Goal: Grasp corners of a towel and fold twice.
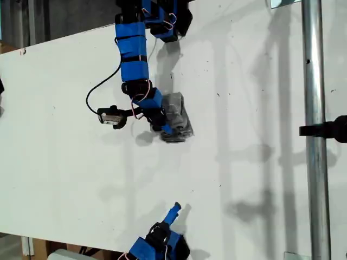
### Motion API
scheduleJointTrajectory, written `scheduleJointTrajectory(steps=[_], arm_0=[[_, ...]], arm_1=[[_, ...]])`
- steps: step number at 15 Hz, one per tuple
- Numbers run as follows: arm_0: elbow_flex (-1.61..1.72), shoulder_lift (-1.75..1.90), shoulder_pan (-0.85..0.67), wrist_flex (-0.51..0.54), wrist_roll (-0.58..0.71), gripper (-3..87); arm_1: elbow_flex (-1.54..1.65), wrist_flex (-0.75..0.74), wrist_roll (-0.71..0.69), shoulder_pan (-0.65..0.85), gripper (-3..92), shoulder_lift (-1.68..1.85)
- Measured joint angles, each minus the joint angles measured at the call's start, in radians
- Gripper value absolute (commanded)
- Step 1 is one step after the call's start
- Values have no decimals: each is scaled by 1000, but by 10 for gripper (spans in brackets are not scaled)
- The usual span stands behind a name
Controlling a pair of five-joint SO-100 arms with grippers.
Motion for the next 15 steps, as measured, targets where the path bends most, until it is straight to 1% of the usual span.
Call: scheduleJointTrajectory(steps=[1,3,4,5,6,7,8,10,11,12,13,14,15], arm_0=[[17,17,0,-8,0,190],[78,101,-3,-40,18,141],[124,181,-3,-60,31,124],[196,287,-3,-69,31,96],[281,417,-2,-72,37,55],[368,535,-12,-71,40,21],[419,561,-35,-78,46,-9],[551,591,-92,-137,54,-7],[635,595,-114,-146,23,-7],[690,591,-129,-138,-52,-6],[703,595,-152,-97,-179,-6],[706,597,-161,-86,-218,-9],[712,597,-161,-83,-112,-8]], arm_1=[[-2,21,-12,28,156,84],[-2,115,-18,117,156,284],[32,179,-23,176,34,396],[141,196,-21,227,-2,540],[291,219,-8,255,-2,726],[457,264,38,264,-2,937],[627,296,104,268,-2,1140],[977,353,232,219,-2,1506],[1123,413,281,225,2,1661],[1190,414,308,216,73,1710],[1270,417,351,199,96,1730],[1296,428,394,179,96,1730],[1302,434,393,152,96,1741]])
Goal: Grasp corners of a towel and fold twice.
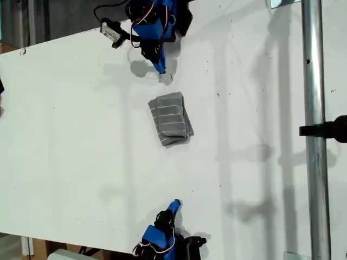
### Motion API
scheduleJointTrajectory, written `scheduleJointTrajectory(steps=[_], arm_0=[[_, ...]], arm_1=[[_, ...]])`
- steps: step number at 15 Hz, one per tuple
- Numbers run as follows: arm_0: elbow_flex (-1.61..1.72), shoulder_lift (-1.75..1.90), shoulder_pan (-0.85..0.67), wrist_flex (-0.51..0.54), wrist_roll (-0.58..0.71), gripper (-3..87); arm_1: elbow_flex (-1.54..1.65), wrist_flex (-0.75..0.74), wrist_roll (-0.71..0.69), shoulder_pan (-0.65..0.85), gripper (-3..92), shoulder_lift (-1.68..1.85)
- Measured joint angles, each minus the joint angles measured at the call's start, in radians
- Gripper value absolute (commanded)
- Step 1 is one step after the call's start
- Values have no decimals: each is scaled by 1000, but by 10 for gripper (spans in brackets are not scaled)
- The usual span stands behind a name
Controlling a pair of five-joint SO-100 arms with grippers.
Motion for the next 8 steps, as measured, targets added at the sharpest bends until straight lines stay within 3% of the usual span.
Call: scheduleJointTrajectory(steps=[2,3,8], arm_0=[[2,0,11,0,417,-8],[2,0,11,0,483,-8],[2,0,9,0,518,-8]], arm_1=[[2,2,-2,-12,96,0],[2,2,-2,-20,97,0],[2,2,-2,-17,97,0]])
